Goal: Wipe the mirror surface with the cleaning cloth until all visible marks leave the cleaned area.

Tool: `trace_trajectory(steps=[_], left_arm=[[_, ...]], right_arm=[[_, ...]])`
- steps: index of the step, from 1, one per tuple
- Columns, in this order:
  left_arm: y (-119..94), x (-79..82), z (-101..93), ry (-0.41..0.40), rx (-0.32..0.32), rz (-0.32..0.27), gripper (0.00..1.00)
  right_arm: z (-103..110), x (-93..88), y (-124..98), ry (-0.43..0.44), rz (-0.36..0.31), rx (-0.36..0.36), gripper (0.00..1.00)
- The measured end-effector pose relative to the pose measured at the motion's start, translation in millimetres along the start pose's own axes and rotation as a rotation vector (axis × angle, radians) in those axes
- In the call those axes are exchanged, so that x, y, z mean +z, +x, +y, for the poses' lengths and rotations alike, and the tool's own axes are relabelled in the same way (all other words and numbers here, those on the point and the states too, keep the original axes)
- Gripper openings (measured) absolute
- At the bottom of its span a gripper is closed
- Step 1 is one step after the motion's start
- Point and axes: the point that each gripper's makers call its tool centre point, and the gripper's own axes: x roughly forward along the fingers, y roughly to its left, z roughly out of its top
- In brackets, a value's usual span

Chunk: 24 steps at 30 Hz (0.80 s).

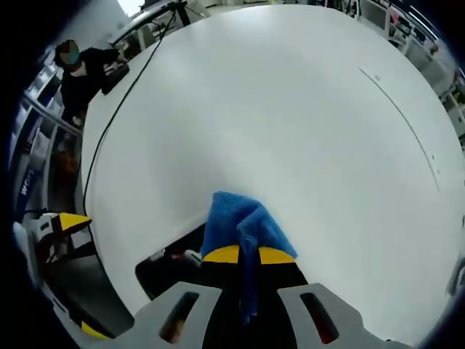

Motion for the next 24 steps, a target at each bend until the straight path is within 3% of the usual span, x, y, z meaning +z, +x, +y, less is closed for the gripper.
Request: trace_trajectory(steps=[3,24], left_arm=[[-1,0.0,-0.1,-0.001,0.001,0.002,0.99],[-2,1.2,0.4,-0.009,0.008,0.001,0.99]], right_arm=[[-6,1.3,6,0.006,0.002,-0.003,0.01],[-9,-21.6,-8,0.014,0.003,-0.017,0.01]])
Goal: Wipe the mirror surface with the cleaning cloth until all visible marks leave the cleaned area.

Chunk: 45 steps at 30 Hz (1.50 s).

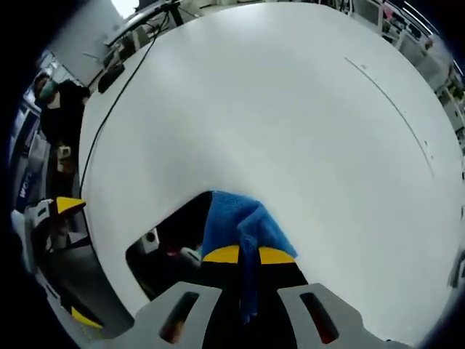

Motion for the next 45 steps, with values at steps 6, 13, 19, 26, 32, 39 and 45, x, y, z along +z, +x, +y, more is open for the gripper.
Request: trace_trajectory(steps=[6,13,19,26,32,39,45], left_arm=[[0,0.2,0.6,-0.004,0.003,-0.001,0.99],[0,0.1,1.1,-0.004,0.004,-0.002,0.99],[0,0.9,0.8,-0.005,0.004,-0.004,0.99],[0,1.2,1.6,-0.007,0.008,-0.004,0.99],[-1,1.7,1.8,-0.008,0.010,-0.005,0.99],[1,0.4,2.3,-0.008,0.008,-0.005,0.99],[0,0.9,2.0,-0.003,0.008,-0.006,0.99]], right_arm=[[-9,-7.5,-2,0.003,0.009,-0.007,0.01],[-4,-9.3,-3,-0.019,0.022,-0.043,0.01],[-4,-9.5,-4,-0.035,0.011,-0.090,0.01],[1,-6.7,3,-0.124,0.019,-0.169,0.01],[11,-17.2,-2,-0.105,0.015,-0.165,0.01],[21,-22.1,-8,-0.088,0.004,-0.150,0.01],[24,-23.2,-5,-0.098,0.004,-0.142,0.01]])
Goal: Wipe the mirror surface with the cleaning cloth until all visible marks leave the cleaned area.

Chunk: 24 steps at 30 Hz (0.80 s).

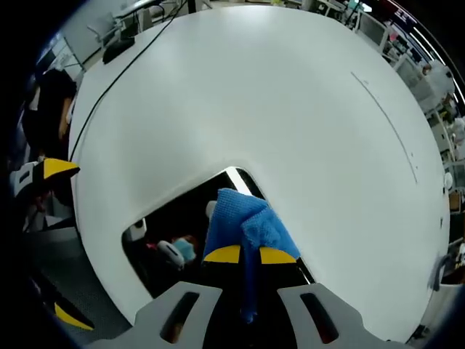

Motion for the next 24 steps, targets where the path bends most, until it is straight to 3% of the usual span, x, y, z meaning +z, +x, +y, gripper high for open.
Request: trace_trajectory(steps=[24], left_arm=[[-2,1.8,-2.0,-0.007,-0.004,-0.007,0.99]], right_arm=[[25,-10.0,4,-0.006,-0.008,0.048,0.02]])
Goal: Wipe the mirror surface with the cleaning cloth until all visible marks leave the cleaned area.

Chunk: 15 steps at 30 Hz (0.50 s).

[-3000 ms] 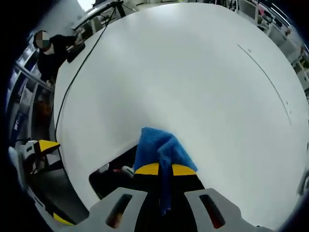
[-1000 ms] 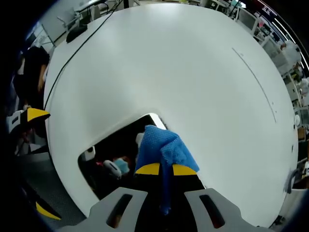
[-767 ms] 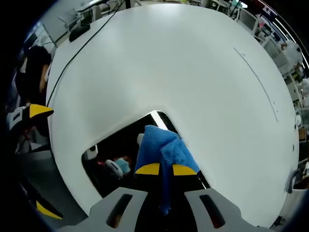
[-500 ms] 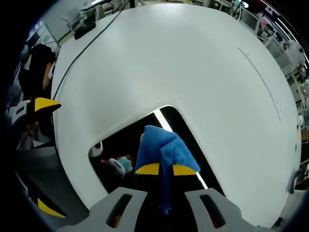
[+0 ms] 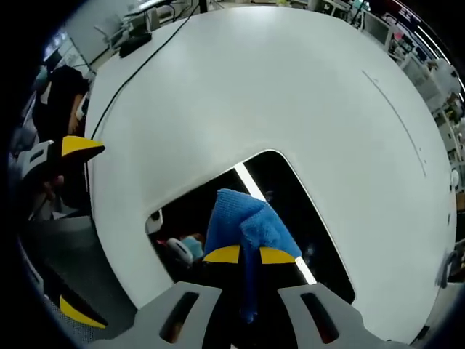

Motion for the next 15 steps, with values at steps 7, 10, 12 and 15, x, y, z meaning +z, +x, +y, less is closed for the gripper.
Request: trace_trajectory(steps=[7,10,12,15], left_arm=[[0,0.6,-0.2,0.000,-0.001,-0.005,0.99],[0,1.9,0.2,0.001,0.001,-0.012,0.99],[0,1.7,0.2,0.000,0.001,-0.011,0.99],[0,2.0,-0.5,-0.002,-0.002,-0.011,0.99]], right_arm=[[8,-4.8,-1,0.005,-0.008,0.011,0.02],[13,-6.3,1,0.000,-0.010,0.013,0.02],[14,-6.7,0,-0.008,-0.021,-0.001,0.02],[17,-7.5,-1,0.001,-0.027,0.005,0.02]])
